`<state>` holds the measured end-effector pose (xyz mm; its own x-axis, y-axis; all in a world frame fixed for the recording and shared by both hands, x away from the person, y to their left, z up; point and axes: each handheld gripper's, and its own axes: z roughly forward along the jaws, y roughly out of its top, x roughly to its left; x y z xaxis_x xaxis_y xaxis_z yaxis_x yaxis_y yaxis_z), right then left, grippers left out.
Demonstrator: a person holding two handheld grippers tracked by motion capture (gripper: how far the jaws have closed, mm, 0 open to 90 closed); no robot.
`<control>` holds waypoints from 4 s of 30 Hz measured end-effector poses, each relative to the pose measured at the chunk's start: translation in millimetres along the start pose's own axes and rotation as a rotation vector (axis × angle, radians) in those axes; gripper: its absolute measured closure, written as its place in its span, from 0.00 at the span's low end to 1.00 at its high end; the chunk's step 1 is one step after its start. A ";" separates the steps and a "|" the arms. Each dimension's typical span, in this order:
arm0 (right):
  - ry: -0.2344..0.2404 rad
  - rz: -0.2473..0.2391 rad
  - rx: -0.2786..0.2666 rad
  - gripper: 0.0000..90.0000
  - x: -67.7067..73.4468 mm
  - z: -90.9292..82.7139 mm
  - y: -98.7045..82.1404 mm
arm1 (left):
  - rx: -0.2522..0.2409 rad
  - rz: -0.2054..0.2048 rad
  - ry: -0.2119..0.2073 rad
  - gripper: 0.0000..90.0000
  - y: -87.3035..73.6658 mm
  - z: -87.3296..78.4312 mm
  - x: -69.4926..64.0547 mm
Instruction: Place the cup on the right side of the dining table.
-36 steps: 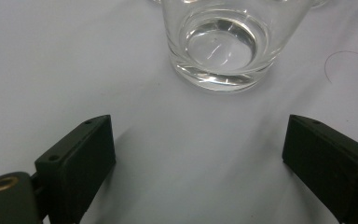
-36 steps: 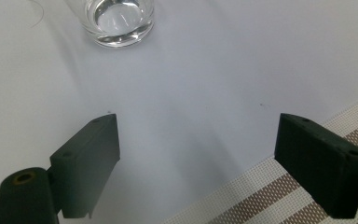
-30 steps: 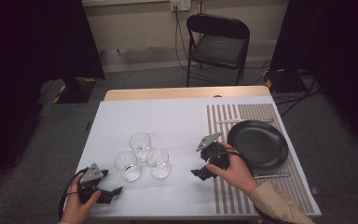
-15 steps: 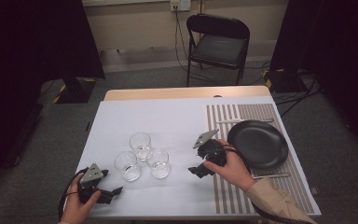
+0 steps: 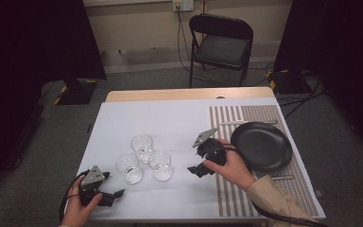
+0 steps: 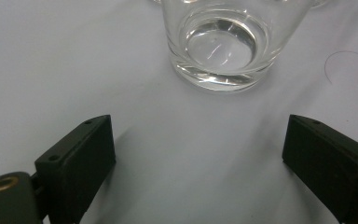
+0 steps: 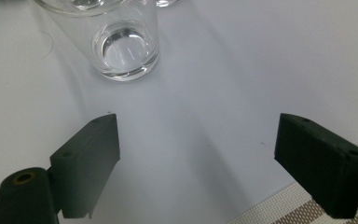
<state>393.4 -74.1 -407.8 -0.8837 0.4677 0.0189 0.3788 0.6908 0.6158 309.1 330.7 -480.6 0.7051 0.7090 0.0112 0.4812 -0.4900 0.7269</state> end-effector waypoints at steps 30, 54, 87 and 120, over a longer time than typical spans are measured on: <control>0.001 -0.025 -0.011 0.15 -2.7 2.3 25.1 | 0.001 0.001 0.000 0.09 0.0 -0.1 0.0; 0.011 -0.035 -0.013 0.15 0.0 9.0 43.6 | 0.002 0.001 0.001 0.09 0.0 -0.1 0.0; 0.023 -0.037 -0.033 0.15 3.8 16.9 65.0 | 0.002 0.000 0.000 0.09 0.1 -0.1 0.0; 0.040 -0.047 -0.020 0.15 11.7 47.1 86.2 | 0.001 -0.001 -0.001 0.09 0.1 0.0 0.1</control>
<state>428.6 16.9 -391.6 -0.9111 0.4117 0.0208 0.3309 0.7003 0.6325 309.2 330.7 -480.5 0.7055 0.7086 0.0098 0.4822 -0.4902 0.7261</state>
